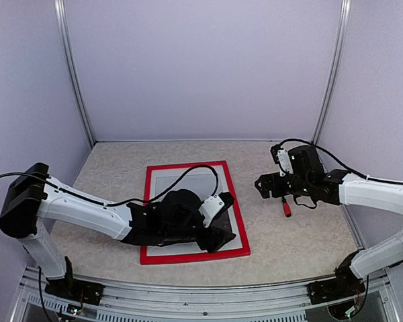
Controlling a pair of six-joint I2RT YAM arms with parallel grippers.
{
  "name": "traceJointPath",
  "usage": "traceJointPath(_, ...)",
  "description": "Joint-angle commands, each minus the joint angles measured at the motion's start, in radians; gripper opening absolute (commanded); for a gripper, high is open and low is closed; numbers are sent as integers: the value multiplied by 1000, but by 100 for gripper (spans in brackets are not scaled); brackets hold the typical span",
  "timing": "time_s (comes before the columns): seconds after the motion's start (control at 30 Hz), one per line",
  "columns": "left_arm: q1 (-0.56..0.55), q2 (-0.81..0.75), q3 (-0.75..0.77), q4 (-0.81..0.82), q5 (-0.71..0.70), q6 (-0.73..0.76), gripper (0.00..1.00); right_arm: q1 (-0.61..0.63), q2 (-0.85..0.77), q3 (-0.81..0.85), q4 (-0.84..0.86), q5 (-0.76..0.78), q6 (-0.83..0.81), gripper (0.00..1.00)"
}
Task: Take the photo out of the frame
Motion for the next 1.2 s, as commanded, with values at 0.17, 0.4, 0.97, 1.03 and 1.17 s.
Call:
traceJointPath(0.17, -71, 244, 205, -47, 79, 105, 80, -24, 68, -18, -98, -98, 97, 94)
traceJointPath(0.4, -84, 287, 196, -111, 63, 245, 75, -26, 77, -22, -106, -136, 100, 93)
traceJointPath(0.97, -106, 316, 114, -76, -71, 346, 41, -26, 102, -27, -83, -158, 113, 92)
traceJointPath(1.03, -112, 332, 119, -84, -88, 348, 41, -26, 101, -28, -83, -158, 113, 92)
traceJointPath(1.17, -115, 369, 145, -115, -99, 341, 29, -26, 102, -33, -76, -166, 118, 92)
